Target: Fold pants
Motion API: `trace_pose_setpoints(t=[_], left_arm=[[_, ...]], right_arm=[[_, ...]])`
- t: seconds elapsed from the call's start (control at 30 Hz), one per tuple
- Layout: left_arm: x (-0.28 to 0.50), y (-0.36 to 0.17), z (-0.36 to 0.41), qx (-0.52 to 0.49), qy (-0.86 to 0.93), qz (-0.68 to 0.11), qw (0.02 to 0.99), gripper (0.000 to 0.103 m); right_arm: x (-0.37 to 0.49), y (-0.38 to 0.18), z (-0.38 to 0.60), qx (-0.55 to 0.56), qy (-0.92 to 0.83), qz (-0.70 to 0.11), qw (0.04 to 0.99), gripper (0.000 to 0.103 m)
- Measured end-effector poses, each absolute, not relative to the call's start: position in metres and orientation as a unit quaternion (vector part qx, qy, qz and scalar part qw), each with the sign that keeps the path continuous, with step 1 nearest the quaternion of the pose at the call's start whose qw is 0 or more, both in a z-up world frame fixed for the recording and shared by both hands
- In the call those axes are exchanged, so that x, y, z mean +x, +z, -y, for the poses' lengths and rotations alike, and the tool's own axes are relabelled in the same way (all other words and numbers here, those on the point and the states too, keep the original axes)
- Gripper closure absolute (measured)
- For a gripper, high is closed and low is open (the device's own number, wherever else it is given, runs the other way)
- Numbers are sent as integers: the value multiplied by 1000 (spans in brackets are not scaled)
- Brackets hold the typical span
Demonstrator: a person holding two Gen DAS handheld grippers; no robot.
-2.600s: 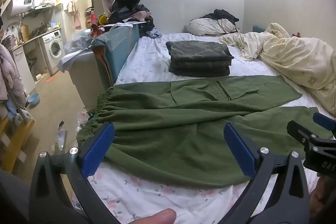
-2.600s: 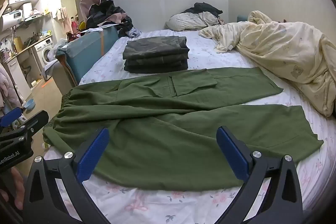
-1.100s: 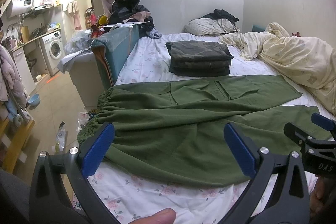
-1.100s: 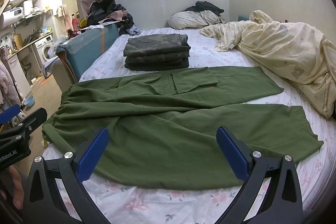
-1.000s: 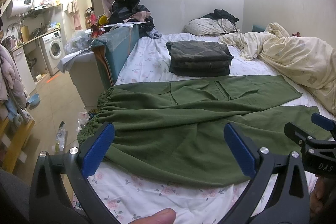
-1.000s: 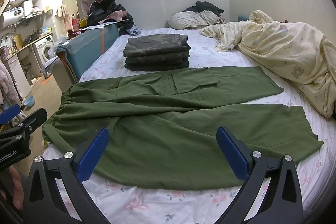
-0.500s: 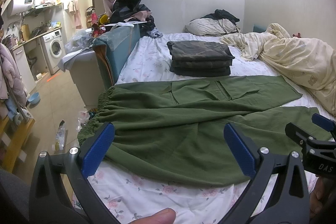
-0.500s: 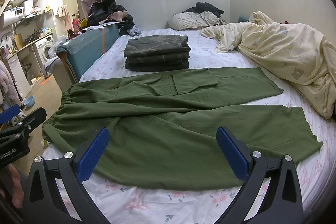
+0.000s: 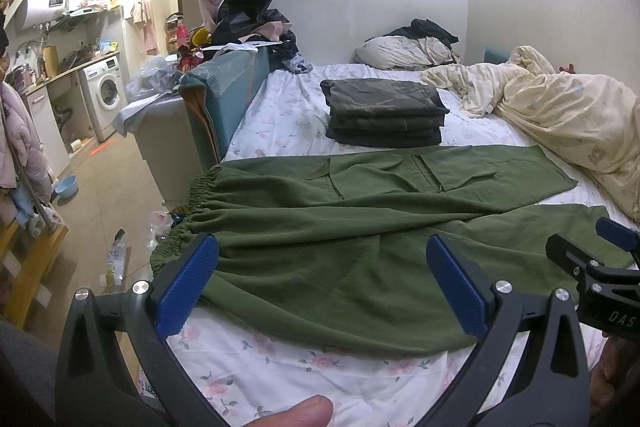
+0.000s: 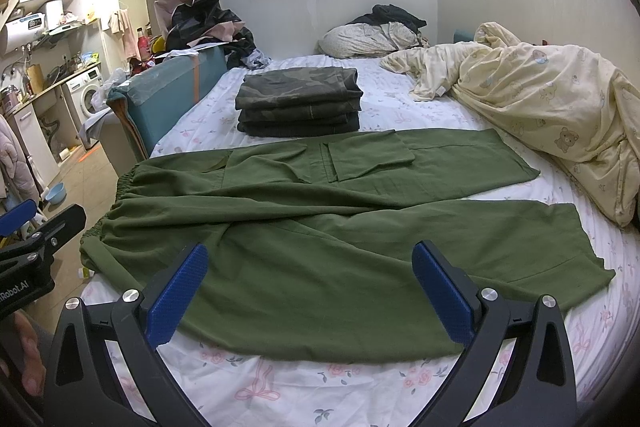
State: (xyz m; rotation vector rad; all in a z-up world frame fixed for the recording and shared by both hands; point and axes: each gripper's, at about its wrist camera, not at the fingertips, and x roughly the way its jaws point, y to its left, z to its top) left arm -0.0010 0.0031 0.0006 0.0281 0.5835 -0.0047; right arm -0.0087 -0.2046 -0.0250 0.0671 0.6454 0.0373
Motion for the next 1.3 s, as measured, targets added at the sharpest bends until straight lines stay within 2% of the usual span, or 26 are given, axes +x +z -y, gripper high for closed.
trace_pose_setpoints(t=[0.47,0.8,1.07,1.17,1.3], left_arm=[[0,0,-4,11,-11,-298,954,1],[14,1,-42,-2,-23,-328,944,1],[77,0,-162,-104,117,-380,912,2],[93,-21,-211,-165,178,-403,882,5],[100,-76,-251,-241,241,-435,833,5]], right_arm=[[-8,-26,205,35,19,-318,947,0],[-9,-12,225,65,33,-317,946,0],[-3,-8,265,131,33,-313,940,0],[3,-11,274,157,38,-320,934,0],[12,-16,278,183,48,-336,923,0]])
